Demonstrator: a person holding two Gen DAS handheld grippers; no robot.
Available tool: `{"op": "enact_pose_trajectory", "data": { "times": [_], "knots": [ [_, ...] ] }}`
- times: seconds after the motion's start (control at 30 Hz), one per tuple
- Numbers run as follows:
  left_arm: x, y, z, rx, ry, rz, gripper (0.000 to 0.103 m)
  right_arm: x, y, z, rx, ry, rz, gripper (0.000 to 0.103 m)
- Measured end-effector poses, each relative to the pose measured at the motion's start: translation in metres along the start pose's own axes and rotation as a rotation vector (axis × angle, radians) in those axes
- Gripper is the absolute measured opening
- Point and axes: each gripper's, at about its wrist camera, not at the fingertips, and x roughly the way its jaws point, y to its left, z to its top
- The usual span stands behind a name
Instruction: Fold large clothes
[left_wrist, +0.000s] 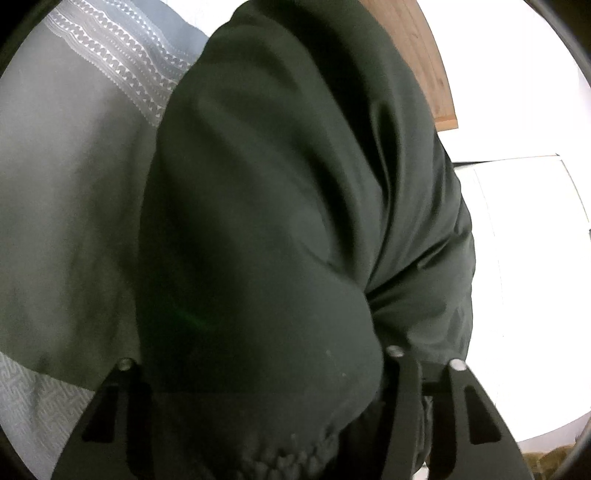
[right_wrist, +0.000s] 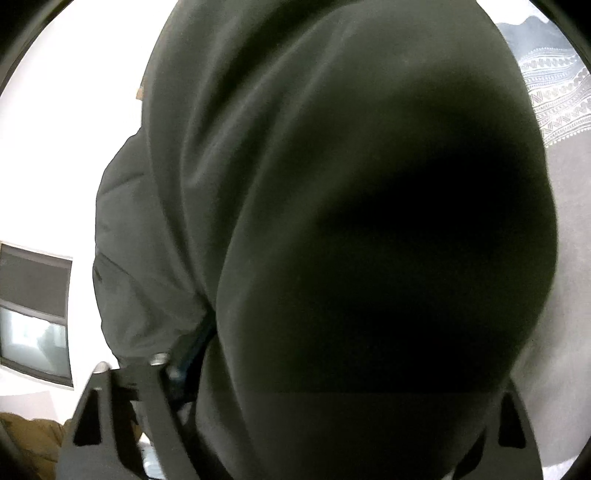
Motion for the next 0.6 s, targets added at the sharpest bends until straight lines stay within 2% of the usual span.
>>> {"op": "enact_pose_trajectory", "data": {
  "times": [0.03, 0.1, 0.2, 0.27, 0.4, 0.43, 0.5, 0.6],
  "knots": [
    [0.001, -0.004, -0.008, 0.003, -0.005, 0.005, 0.043, 0.000, 0.004, 0.001, 0.000, -0.001, -0.009, 0.064],
    [0.000, -0.013, -0.012, 0.003, -0.019, 0.015, 0.037, -0.002, 0.013, 0.000, -0.005, -0.007, -0.022, 0.047],
    [-0.004, -0.033, -0.020, 0.007, -0.038, 0.033, 0.029, -0.008, 0.027, -0.003, -0.015, -0.014, -0.022, 0.032],
    [-0.003, -0.046, -0.014, 0.020, -0.053, 0.037, 0.025, -0.010, 0.038, -0.004, -0.033, -0.021, -0.038, 0.027],
    [-0.024, -0.065, -0.025, 0.032, -0.082, 0.031, 0.018, -0.017, 0.064, -0.013, -0.053, -0.055, -0.055, 0.023],
    [-0.042, -0.060, -0.034, 0.035, -0.089, 0.024, 0.017, -0.021, 0.074, -0.013, -0.060, -0.068, -0.053, 0.022],
    [-0.052, -0.073, -0.040, 0.053, -0.109, 0.006, 0.016, -0.025, 0.084, -0.009, -0.076, -0.083, -0.043, 0.021],
    [-0.071, -0.089, -0.046, 0.077, -0.133, -0.018, 0.014, -0.035, 0.097, -0.021, -0.104, -0.100, -0.030, 0.020]
  ]
}}
